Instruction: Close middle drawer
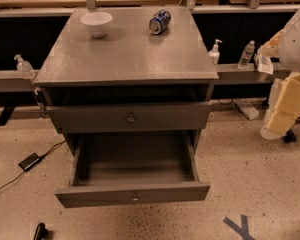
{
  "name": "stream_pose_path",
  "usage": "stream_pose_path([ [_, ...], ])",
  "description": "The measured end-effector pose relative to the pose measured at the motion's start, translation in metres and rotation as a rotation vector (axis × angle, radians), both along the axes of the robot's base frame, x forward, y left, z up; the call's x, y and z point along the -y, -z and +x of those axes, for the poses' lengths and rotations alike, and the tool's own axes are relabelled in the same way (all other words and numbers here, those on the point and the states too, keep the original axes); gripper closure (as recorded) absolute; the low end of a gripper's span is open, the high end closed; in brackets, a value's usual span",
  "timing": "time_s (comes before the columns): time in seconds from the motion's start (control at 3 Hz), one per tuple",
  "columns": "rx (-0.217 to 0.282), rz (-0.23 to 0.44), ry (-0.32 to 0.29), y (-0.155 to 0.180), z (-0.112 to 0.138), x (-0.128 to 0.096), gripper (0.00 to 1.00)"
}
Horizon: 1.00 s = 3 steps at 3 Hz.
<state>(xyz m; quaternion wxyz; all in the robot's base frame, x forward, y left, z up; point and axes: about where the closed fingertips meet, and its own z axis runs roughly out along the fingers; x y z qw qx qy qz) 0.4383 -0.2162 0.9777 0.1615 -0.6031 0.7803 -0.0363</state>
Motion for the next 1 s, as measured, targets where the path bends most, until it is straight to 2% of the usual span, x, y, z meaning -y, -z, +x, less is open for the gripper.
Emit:
stream_pose_path([
  [0.33, 0.000, 0.000, 0.000, 0.000, 0.000, 0.000, 0.00],
  [0.67, -0.024, 0.053, -0.010, 0.026, -0.002, -0.015, 0.00],
  [1.0, -0.105, 0.129, -0.014, 0.081, -0.009, -0.041, 0.00],
])
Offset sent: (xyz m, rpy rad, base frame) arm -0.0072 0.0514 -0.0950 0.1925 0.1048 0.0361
